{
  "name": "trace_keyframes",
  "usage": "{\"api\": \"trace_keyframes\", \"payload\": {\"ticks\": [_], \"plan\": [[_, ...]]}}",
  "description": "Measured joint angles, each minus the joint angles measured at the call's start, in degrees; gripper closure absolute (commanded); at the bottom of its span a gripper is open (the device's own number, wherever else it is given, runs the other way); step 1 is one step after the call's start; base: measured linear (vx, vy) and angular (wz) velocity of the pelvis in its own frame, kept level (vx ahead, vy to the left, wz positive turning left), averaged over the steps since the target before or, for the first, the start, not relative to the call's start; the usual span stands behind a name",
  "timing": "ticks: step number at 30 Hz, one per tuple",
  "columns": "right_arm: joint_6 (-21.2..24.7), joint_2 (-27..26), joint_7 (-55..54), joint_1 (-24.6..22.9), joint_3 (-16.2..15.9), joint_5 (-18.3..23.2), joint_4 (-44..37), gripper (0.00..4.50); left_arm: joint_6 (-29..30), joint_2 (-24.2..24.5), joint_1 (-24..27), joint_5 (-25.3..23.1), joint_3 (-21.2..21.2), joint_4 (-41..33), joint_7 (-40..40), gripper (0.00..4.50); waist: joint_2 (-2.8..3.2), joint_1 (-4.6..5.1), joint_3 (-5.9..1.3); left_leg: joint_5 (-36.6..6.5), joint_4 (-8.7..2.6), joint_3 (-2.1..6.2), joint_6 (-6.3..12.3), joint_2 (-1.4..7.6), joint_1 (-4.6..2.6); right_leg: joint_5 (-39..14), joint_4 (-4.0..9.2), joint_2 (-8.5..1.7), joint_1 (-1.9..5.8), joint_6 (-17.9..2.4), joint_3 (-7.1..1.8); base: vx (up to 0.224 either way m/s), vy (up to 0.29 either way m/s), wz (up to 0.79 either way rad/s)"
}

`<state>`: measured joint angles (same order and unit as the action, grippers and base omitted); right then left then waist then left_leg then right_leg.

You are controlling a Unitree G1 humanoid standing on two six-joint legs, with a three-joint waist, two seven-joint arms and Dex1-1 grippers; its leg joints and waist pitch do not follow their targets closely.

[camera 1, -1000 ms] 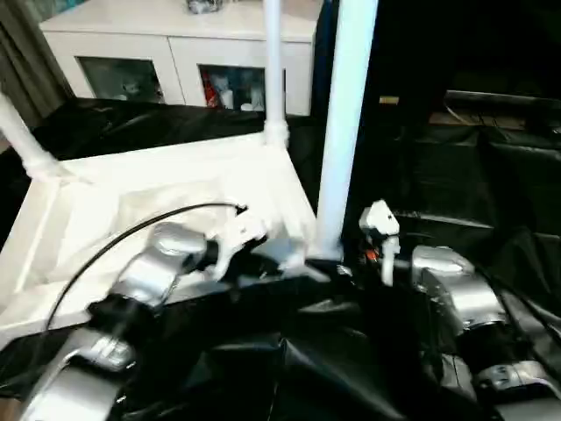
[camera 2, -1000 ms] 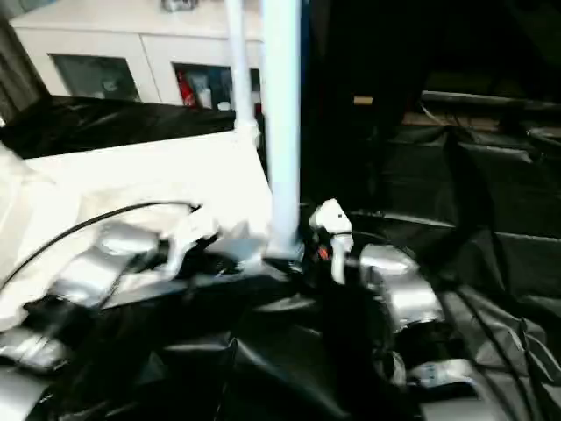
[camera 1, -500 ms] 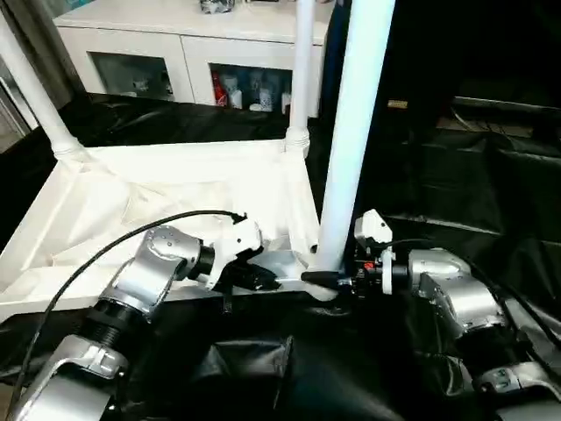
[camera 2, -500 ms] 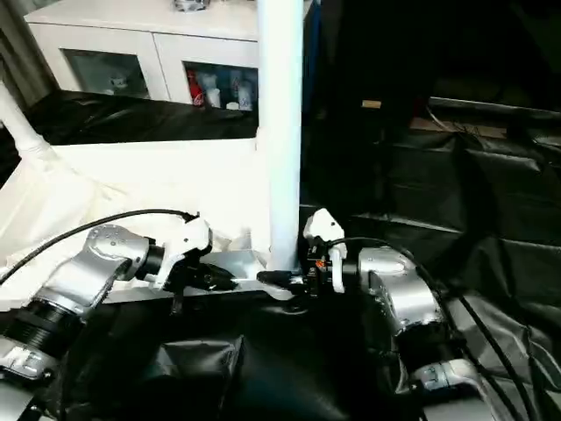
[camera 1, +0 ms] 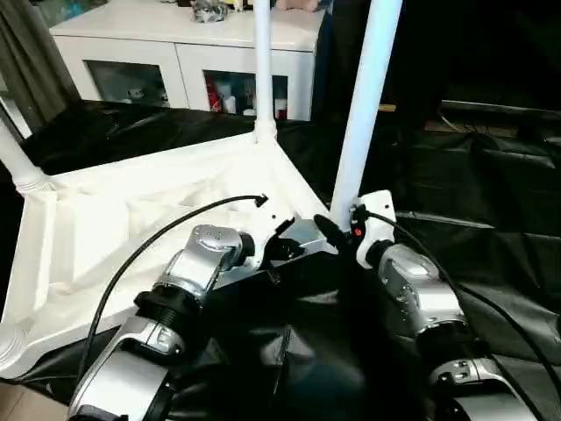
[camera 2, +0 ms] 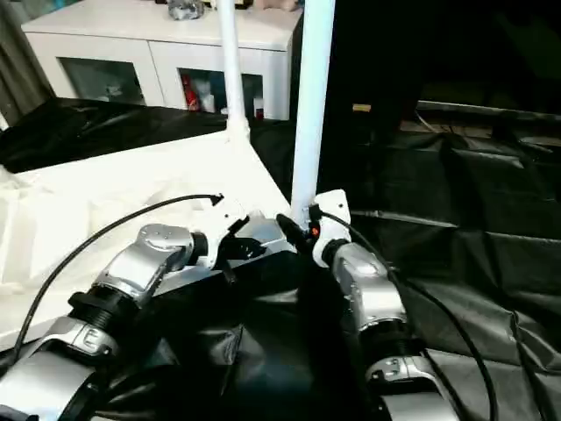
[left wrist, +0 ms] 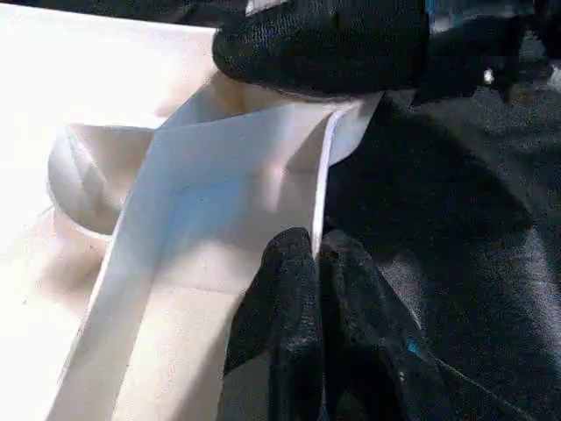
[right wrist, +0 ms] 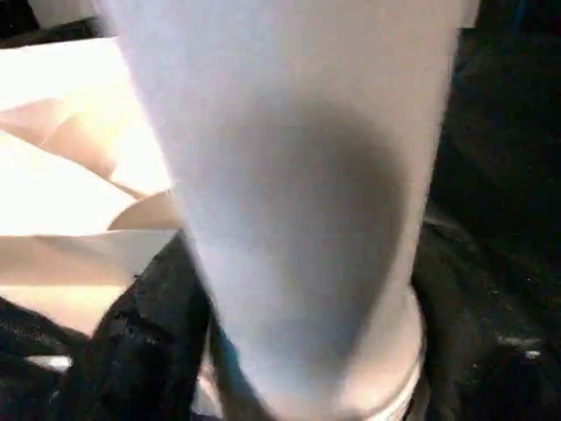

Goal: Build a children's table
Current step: Rotate leg to tighten

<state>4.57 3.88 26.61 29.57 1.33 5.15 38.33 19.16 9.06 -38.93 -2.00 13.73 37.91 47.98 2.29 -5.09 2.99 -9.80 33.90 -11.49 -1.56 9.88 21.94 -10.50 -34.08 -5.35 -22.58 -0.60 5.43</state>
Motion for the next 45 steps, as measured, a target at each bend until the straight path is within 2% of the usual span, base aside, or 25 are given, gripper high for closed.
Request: {"api": "trace_keyframes", "payload": {"ticks": [2, 3, 5, 8, 16, 20, 21, 26, 30, 34, 36, 39, 42, 45], "plan": [[-0.65, 0.1, 1.39, 0.0, 0.0, -0.12, 0.12, 0.9, -0.32, 0.6, 0.02, 0.08, 0.0, -0.02, 0.39, 4.5, 0.07, 0.19, 0.0, 0.0, 0.0, 0.0, 0.0, -0.02, 0.0, 0.01, 0.06, 0.0, -0.02, -0.01, -0.01, 0.0, 0.0, 0.0], [-0.83, 0.48, 3.02, -0.02, -0.01, -0.18, 0.12, 0.61, -0.65, 1.13, 0.11, 0.12, 0.04, -0.15, 0.88, 4.5, 0.07, 0.34, 0.0, 0.0, 0.0, 0.0, 0.0, -0.01, 0.01, 0.07, 0.07, 0.0, -0.06, -0.05, -0.01, 0.0, 0.0, 0.0], [-0.98, 1.14, 5.79, -0.03, -0.46, -0.16, 0.02, 0.61, -1.09, 1.91, 0.3, 0.11, 0.16, -0.49, 2.05, 4.5, 0.07, 0.44, 0.0, 0.0, 0.0, 0.0, 0.0, -0.01, 0.02, 0.36, 0.06, 0.0, -0.13, -0.08, -0.01, 0.0, 0.0, 0.0], [-0.96, 5.51, 16.08, -0.52, -4.06, 0.03, -1.7, 0.61, -2.86, 5.63, 2.42, 0.76, 0.46, -3.33, 7.73, 4.5, 0.07, 0.53, 0.01, 0.0, -0.04, 0.14, -0.01, 0.04, 0.03, 0.67, -0.07, 0.06, -0.31, -0.12, 0.08, 0.0, 0.0, 0.0], [1.65, 11.35, 34.17, -1.26, -7.53, 3.3, -5.89, 0.61, -4.28, 11.85, 4.82, 2.83, 2.45, -8.44, 19.99, 4.5, 0.21, -0.65, 0.07, -0.01, -0.21, 0.12, 0.01, 0.14, 0.27, 0.68, -0.1, 0.14, -0.57, -0.37, 0.17, 0.0, 0.0, 0.0], [3.64, 13.37, 39.51, -2.02, -8.78, 4.48, -8.02, 0.95, -5.08, 13.9, 5.41, 3.11, 3.08, -9.36, 24.17, 4.5, 0.22, -1.56, 0.07, -0.06, -0.1, 0.07, 0.07, 0.12, 0.35, 0.68, -0.06, 0.09, -0.55, -0.38, 0.14, 0.0, 0.0, 0.0], [3.96, 13.83, 40.6, -2.28, -9.11, 4.54, -8.53, 0.95, -5.42, 14.3, 5.61, 3.11, 3.32, -9.49, 24.97, 4.5, 0.22, -1.62, 0.07, -0.06, -0.09, 0.05, 0.06, 0.12, 0.35, 0.68, -0.07, 0.09, -0.54, -0.38, 0.12, 0.0, 0.0, 0.0], [4.08, 14.3, 41.38, -2.96, -9.8, 4.53, -9.22, 1.51, -5.88, 14.45, 5.7, 3.11, 4.07, -9.49, 25.52, 4.5, 0.2, -1.6, 0.07, -0.04, -0.03, 0.01, 0.04, 0.12, 0.32, 0.7, -0.11, 0.08, -0.42, -0.4, 0.02, 0.0, 0.0, 0.0], [4.73, 14.18, 41.32, -3.0, -9.79, 4.52, -9.54, 1.71, -5.92, 14.44, 5.71, 3.1, 4.12, -9.48, 25.53, 4.5, 0.18, -1.58, 0.06, -0.03, -0.03, 0.01, 0.03, 0.12, 0.31, 0.71, -0.13, 0.08, -0.42, -0.4, 0.02, 0.0, 0.0, 0.0], [5.16, 13.76, 40.32, -3.48, -9.7, 4.43, -10.11, 1.82, -5.89, 14.01, 5.84, 3.03, 4.11, -9.48, 25.21, 4.5, 0.11, -1.53, 0.05, -0.02, -0.03, 0.01, 0.02, 0.12, 0.29, 0.71, -0.17, 0.08, -0.42, -0.39, 0.02, 0.0, 0.0, 0.0], [4.78, 12.5, 36.47, -3.99, -8.84, 3.78, -10.01, 1.83, -5.84, 13.23, 5.85, 2.41, 3.67, -9.11, 22.62, 4.5, -0.01, -1.47, -0.02, -0.01, -0.03, 0.01, 0.01, 0.13, 0.19, 0.7, -0.25, 0.08, -0.38, -0.38, 0.02, 0.0, 0.0, 0.0], [2.58, 6.42, 20.06, -2.99, -4.9, 2.05, -5.38, 1.84, -4.77, 8.6, 4.32, 0.54, 1.47, -5.46, 11.91, 4.5, -0.19, -1.01, -0.19, 0.01, -0.04, 0.03, -0.05, 0.12, -0.1, 0.5, -0.28, 0.06, -0.21, -0.06, 0.01, 0.0, 0.0, 0.0], [2.54, 2.77, 8.61, -2.32, -2.42, 1.44, -3.74, 1.85, -3.66, 4.78, 3.22, -0.03, 0.96, -3.45, 5.39, 4.5, -0.18, -0.41, -0.2, 0.01, -0.07, 0.03, -0.04, 0.07, -0.23, 0.46, 0.0, 0.03, -0.03, 0.01, 0.01, 0.0, 0.0, 0.0], [2.54, -0.35, -1.33, -0.62, -0.56, 0.39, -1.25, 1.85, -2.49, 0.76, 1.85, -0.01, -0.11, -0.28, -0.53, 4.5, -0.16, 0.04, -0.17, 0.0, -0.08, 0.04, -0.03, 0.01, -0.64, 0.42, 0.4, 0.01, 0.42, 0.08, 0.03, 0.0, 0.0, 0.0]]}}
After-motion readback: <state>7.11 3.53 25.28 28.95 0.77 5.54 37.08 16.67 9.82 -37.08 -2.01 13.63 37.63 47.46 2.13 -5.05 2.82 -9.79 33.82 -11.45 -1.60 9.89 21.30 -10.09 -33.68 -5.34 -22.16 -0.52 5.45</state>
